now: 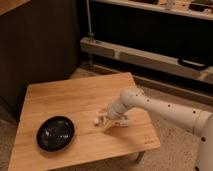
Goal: Place the bottle in the ceramic bowl
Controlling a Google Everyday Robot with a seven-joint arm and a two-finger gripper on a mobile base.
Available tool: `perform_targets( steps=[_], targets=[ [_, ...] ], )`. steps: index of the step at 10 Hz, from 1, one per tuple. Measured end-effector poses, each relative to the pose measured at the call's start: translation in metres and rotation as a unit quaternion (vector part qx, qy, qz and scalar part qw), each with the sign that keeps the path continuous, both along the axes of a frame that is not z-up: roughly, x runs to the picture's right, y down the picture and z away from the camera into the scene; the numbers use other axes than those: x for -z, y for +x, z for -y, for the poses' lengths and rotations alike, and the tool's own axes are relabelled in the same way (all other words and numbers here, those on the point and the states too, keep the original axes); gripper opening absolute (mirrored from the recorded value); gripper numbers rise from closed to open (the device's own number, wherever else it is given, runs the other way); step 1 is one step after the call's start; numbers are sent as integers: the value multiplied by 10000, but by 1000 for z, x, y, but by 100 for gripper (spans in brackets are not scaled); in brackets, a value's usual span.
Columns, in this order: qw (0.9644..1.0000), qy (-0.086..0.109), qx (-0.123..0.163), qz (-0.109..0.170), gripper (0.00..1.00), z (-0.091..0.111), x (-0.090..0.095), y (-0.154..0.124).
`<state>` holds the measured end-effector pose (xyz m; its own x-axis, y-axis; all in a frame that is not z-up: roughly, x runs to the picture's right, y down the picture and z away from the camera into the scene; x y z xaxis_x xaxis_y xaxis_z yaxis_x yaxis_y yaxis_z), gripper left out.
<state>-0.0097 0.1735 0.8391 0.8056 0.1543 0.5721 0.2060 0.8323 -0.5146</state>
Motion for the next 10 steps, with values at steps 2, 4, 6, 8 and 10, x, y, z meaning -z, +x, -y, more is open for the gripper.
perform_targets(
  steps=[2,4,6,8,10],
  targets=[
    [10000,-57,-11,-21,65,-2,-1,0],
    [9999,-132,-32,-42,56,-5,-1,0],
    [9998,-188,-61,-65,36,-8,0,0],
    [9997,-226,-73,-66,14,-11,0,-1],
    [9996,-249,-75,-64,2,-12,1,-2]
  ],
)
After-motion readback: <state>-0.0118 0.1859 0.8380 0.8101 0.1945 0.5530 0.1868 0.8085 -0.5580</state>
